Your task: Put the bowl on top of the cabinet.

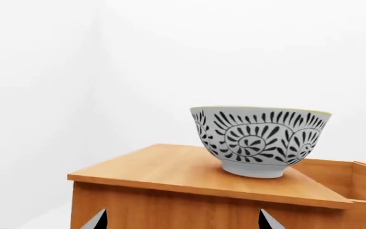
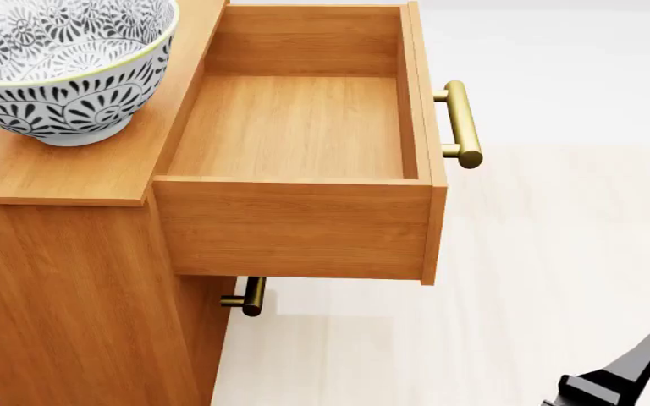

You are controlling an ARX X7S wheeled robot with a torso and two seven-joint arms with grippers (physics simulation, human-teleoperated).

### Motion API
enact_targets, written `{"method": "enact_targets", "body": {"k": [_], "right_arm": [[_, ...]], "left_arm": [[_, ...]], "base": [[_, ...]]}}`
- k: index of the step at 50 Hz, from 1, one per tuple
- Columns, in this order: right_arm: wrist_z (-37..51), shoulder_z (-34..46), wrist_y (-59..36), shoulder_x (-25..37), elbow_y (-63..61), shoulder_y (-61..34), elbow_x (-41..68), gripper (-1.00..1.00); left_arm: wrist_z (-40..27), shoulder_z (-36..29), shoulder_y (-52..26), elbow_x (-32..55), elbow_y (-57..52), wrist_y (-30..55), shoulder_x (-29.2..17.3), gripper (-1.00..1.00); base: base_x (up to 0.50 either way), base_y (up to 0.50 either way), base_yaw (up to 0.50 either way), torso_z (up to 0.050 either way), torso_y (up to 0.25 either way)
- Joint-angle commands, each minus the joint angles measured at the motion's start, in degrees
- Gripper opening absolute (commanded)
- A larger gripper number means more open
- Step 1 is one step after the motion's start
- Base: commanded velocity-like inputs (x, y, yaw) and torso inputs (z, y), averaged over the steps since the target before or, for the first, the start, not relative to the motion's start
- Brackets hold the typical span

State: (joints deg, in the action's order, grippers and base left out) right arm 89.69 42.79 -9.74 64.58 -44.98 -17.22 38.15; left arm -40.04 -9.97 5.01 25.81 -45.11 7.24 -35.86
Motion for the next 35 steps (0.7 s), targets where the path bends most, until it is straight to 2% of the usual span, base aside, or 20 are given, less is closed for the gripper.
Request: {"method": "enact_targets", "body": {"k": [1,6,9,12,21,26,31,35], "right_arm": [[0.04,-17.44,1.19,2.79,-3.27,16.94,-0.97,1.00],[-0.05,-27.16,3.05,3.26,-4.25,27.02,-1.64,1.00],[-0.39,-35.00,7.62,3.80,-4.85,36.10,-2.41,1.00],[-0.30,-42.96,7.65,3.39,-6.14,43.62,-2.19,1.00],[-3.71,-60.95,10.55,-2.22,-7.91,60.86,-3.53,1.00],[-12.39,-68.90,5.70,-12.01,-10.24,61.97,-3.75,1.00],[-17.48,-73.28,2.44,-17.67,-11.98,61.73,-3.78,1.00],[-19.59,-74.79,1.15,-19.69,-12.55,61.32,-3.79,1.00]], "left_arm": [[-1.03,3.59,1.64,1.58,-0.33,-0.94,-1.38,1.00],[-1.56,5.90,2.77,2.63,-0.22,-1.64,-2.06,1.00],[-1.76,6.63,3.10,2.90,-0.08,-1.83,-2.24,1.00],[-1.90,7.12,3.36,3.10,-0.01,-1.99,-2.35,1.00],[-2.07,8.81,4.22,3.78,0.56,-2.81,-2.67,1.00],[-2.24,9.97,4.96,4.17,0.80,-3.28,-2.92,1.00],[-2.48,10.96,5.64,4.49,0.87,-3.63,-3.08,1.00],[-2.58,11.49,5.87,4.70,1.08,-3.79,-3.16,1.00]], "base": [[0.00,0.00,0.00,0.000,0.000],[0.00,0.00,0.00,0.000,0.000],[0.00,0.00,0.00,0.000,0.000],[0.00,0.00,0.00,0.000,0.000],[0.00,0.00,0.00,0.000,0.000],[0.00,0.00,0.00,0.000,0.000],[0.00,0.00,0.00,0.000,0.000],[0.00,0.00,0.00,0.000,0.000]]}}
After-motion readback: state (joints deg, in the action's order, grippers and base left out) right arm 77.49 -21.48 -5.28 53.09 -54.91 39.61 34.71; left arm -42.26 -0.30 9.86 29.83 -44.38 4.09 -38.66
